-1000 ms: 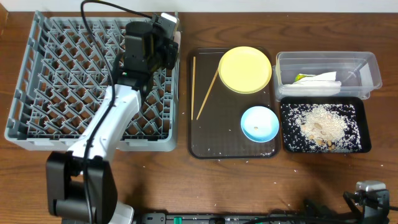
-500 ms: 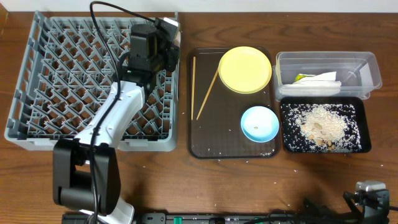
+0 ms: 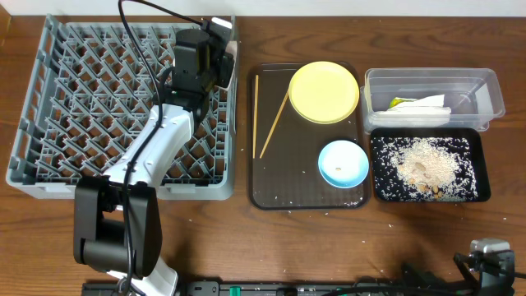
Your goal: Sort waste into correct bins and load items into the dishwasher
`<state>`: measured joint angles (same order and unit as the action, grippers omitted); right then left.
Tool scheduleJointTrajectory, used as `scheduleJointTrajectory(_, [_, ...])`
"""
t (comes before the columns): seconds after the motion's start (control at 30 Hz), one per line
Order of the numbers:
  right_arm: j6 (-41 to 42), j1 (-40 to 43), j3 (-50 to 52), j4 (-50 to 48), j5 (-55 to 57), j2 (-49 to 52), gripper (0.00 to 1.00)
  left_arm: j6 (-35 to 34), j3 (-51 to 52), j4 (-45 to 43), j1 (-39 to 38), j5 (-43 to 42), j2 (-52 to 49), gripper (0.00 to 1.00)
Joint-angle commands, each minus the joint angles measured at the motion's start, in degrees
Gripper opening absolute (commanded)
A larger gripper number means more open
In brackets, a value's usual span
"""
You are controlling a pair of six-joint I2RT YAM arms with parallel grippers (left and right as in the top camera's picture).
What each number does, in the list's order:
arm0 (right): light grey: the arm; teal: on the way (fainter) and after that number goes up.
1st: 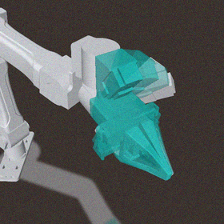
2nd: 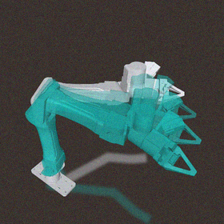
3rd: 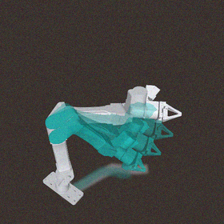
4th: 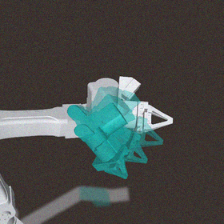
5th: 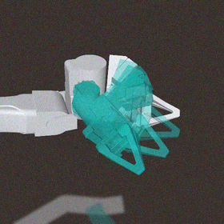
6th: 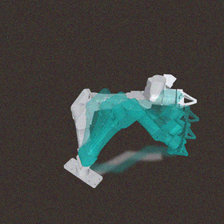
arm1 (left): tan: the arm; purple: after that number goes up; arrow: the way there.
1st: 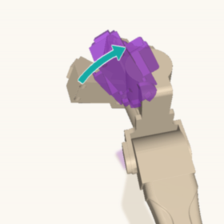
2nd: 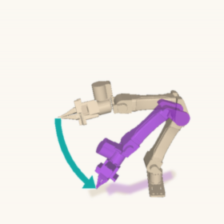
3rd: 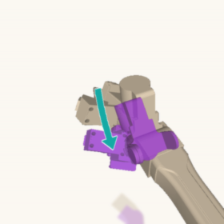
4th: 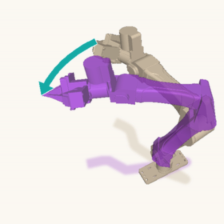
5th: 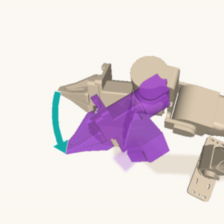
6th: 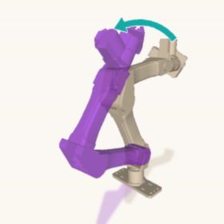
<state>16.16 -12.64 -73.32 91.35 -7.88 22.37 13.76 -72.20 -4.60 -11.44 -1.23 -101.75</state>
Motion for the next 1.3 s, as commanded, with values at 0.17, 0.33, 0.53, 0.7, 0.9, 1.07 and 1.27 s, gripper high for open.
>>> scheduleJointTrajectory(0.17, [0.52,0.74,-0.02,0.00,0.35,0.02,0.99,0.72,-0.46,0.63,0.22,4.94,-1.07,0.08])
scheduleJointTrajectory(0.33, [0.55,0.72,-0.02,0.00,0.35,0.02,0.99,0.72,-0.48,-0.35,0.00,4.92,3.10,0.08])
scheduleJointTrajectory(0.53, [0.52,0.74,-0.02,0.00,0.35,0.02,0.99,0.68,-0.48,2.29,-0.24,3.80,9.88,0.08])
scheduleJointTrajectory(0.7, [0.52,0.72,-0.02,0.00,0.35,0.02,0.99,0.70,-0.46,8.44,-1.51,2.19,13.60,0.08])
scheduleJointTrajectory(0.9, [0.52,0.74,-0.02,0.00,0.35,0.02,0.99,0.52,-0.46,17.03,-4.90,-1.79,13.77,0.08])
scheduleJointTrajectory(1.07, [0.52,0.74,-0.02,0.00,0.35,0.02,0.99,0.55,-0.46,19.61,-8.26,-1.79,13.84,0.14])
scheduleJointTrajectory(1.27, [0.52,0.74,-0.02,0.00,0.35,0.02,0.99,0.55,-0.46,19.54,-10.67,-1.77,14.19,0.29])
